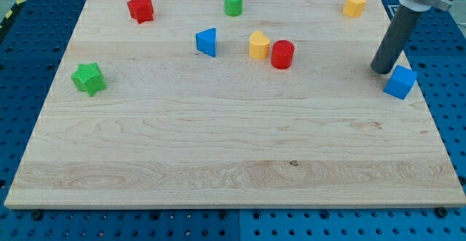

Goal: Push the red circle vertically to the bottom of the triangle

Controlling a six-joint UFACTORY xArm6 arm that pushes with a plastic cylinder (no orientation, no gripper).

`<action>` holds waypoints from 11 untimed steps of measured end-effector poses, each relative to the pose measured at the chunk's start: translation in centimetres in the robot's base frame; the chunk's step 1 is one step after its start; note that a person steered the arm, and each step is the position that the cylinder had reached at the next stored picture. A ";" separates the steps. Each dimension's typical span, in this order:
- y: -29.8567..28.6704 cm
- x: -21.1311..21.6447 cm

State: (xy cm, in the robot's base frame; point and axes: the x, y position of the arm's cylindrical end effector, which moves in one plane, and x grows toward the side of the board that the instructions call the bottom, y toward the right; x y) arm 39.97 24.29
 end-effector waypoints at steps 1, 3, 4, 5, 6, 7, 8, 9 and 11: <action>0.0 0.0; -2.6 -1.4; -5.6 -3.5; -10.2 -5.2; -11.9 -4.8; -12.6 -4.1; -13.4 -3.1; -13.8 -3.8; -14.5 -5.5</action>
State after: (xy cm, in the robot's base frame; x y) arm 34.49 9.82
